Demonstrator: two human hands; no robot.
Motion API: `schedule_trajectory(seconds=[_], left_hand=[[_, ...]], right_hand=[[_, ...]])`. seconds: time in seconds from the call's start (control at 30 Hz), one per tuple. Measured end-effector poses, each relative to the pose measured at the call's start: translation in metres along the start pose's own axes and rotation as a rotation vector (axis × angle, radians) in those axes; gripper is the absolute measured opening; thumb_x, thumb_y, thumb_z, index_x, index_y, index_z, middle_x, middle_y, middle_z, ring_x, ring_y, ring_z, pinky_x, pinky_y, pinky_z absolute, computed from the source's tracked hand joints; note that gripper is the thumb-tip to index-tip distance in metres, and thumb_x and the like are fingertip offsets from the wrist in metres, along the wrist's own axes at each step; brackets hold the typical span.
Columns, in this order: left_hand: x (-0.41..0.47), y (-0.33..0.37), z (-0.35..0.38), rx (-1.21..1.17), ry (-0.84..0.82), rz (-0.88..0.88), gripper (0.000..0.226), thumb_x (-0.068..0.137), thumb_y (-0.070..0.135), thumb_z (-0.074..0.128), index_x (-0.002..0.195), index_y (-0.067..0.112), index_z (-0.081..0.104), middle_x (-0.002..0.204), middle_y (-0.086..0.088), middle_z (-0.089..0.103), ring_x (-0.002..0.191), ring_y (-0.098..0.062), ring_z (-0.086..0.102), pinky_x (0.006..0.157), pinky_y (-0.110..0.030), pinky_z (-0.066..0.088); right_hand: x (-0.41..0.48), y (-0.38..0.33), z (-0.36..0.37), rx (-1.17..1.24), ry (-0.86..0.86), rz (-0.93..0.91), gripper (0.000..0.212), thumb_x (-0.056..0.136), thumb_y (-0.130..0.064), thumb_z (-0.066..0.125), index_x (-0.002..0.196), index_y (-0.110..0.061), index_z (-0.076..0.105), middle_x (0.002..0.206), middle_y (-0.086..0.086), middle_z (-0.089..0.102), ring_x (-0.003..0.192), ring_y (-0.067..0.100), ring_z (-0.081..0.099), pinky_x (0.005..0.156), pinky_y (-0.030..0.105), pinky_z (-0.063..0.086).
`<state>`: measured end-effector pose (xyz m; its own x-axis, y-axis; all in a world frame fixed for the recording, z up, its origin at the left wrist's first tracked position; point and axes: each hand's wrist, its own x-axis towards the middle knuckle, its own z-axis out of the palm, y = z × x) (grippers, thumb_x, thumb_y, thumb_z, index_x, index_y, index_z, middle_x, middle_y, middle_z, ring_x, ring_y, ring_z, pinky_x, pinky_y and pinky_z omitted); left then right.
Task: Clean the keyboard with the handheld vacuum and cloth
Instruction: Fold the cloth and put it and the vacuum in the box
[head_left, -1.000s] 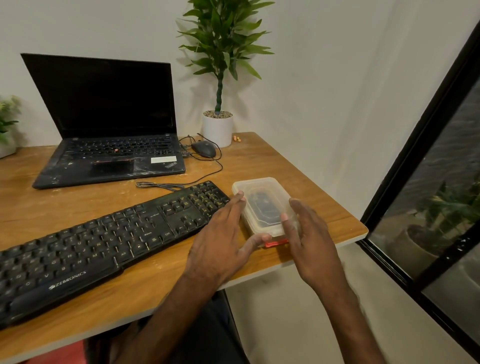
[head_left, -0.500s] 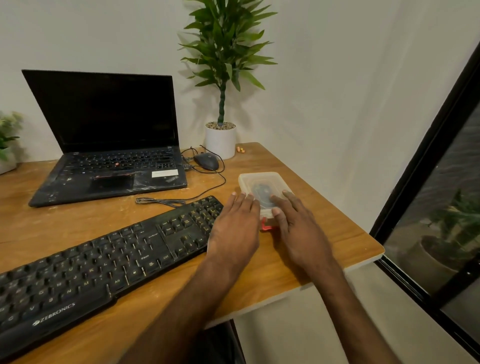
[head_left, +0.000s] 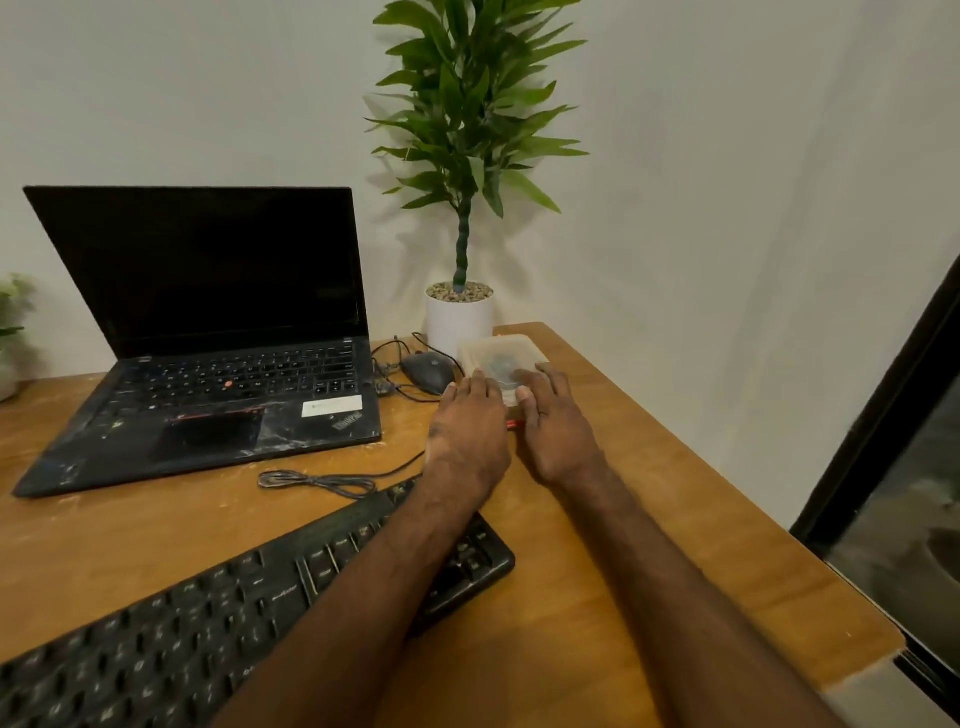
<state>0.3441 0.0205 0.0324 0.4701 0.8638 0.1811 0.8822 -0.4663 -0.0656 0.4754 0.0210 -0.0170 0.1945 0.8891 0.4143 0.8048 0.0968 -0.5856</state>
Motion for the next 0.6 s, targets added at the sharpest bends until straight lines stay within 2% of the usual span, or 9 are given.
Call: schedule_trajectory(seconds=[0.3,0.6], left_hand=[[0.024,-0.002,0.010,-0.004,0.011,-0.024,0.076,0.100,0.024,0.052,0.158,0.001,0.009,0.167,-0.017,0.009,0.154,-0.027,0.014,0.124,-0.038,0.014],[0.021,0.001,0.007,0.024,-0.013,-0.029,0.073,0.102,0.025,0.049,0.157,-0.001,0.009,0.166,-0.019,0.011,0.153,-0.029,0.014,0.125,-0.040,0.012]], right_hand=[[0.023,0.007,0.011,0.025,0.028,-0.036,0.045,0.108,-0.038,0.024,0.142,-0.022,0.047,0.157,0.004,0.029,0.141,0.017,0.033,0.114,0.039,0.036],[0.019,0.007,0.010,0.044,0.033,-0.058,0.049,0.107,-0.041,0.020,0.143,-0.021,0.046,0.157,0.005,0.029,0.143,0.019,0.031,0.114,0.041,0.036]])
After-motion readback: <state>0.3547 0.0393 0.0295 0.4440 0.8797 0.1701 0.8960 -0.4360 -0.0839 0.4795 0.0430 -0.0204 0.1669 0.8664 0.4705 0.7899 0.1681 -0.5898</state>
